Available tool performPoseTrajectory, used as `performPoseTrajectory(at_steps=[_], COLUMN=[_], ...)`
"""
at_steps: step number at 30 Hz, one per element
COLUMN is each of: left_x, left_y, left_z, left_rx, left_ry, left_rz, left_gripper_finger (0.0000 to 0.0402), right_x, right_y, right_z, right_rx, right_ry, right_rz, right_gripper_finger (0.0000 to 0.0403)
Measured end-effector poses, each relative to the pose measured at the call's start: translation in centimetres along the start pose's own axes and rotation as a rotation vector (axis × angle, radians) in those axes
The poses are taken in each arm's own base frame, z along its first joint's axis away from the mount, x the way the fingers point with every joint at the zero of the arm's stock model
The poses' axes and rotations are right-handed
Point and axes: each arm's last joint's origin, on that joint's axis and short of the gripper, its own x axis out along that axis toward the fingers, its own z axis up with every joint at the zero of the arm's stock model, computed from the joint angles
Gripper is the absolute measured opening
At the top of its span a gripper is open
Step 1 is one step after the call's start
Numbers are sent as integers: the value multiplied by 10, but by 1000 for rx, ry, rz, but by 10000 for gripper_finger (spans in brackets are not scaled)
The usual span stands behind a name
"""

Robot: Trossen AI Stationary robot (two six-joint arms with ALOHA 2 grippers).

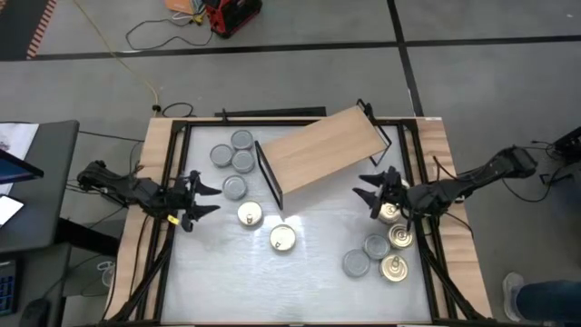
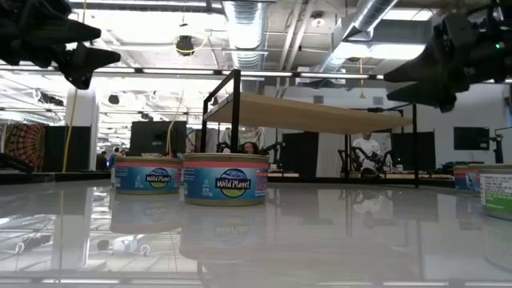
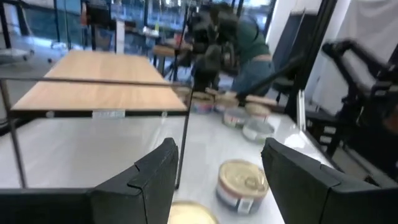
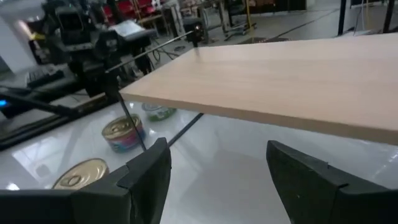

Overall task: Stack canned seafood by type on shelf
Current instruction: Put the blue tuna can on the shelf

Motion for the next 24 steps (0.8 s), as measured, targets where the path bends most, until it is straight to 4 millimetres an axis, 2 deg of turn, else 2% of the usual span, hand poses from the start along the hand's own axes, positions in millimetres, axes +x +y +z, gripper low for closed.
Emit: performPoseTrajectory(at_steps=[4, 11, 17, 24], left_x=[-5, -1, 17, 46], left_y=[1, 0, -12, -29], left_z=[6, 1, -2, -18], left_rx=[-4, -4, 8, 79], left_ry=[58, 117, 170, 299], left_rz=[-4, 7, -53, -79], left_gripper_finger=[224, 224, 224, 224], right_x=[8, 28, 48, 67], right_y=[11, 42, 71, 94], right_z=[3, 19, 37, 24], right_rx=[-18, -94, -205, -159], right_ry=[53, 119, 116, 202], right_rz=[35, 96, 102, 139], right_gripper_finger=[286, 286, 285, 285])
